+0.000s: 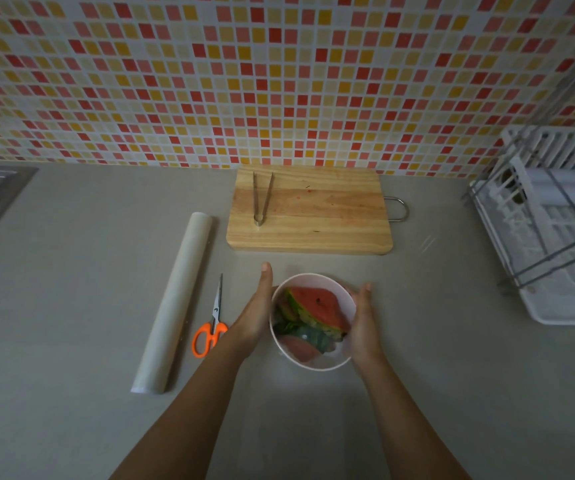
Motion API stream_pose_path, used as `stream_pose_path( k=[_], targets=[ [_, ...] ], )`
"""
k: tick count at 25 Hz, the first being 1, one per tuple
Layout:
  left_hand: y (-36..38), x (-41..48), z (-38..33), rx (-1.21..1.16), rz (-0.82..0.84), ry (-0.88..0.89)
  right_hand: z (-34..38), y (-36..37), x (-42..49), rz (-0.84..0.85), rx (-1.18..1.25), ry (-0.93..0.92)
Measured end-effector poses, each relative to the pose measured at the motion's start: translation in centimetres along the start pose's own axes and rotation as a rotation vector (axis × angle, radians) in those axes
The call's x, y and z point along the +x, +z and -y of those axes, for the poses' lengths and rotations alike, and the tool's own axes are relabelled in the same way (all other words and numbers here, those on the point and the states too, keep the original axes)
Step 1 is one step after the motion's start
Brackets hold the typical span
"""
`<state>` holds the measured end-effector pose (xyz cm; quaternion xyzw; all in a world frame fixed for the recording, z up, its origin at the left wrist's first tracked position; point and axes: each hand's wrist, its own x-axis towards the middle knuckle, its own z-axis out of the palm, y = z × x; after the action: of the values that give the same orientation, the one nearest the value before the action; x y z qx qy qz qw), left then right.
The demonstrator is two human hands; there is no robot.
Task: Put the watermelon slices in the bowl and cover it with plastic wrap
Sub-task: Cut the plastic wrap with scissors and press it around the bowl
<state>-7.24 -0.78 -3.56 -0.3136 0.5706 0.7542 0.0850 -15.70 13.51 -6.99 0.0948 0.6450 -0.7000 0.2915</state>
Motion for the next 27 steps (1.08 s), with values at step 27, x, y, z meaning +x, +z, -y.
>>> stream_pose_path(
  k=[27],
  targets=[
    [-0.2, -0.2, 0.4, 0.309, -0.362, 0.150, 0.2, 0.7, -0.4, 0.024, -0.089, -0.100]
  ],
)
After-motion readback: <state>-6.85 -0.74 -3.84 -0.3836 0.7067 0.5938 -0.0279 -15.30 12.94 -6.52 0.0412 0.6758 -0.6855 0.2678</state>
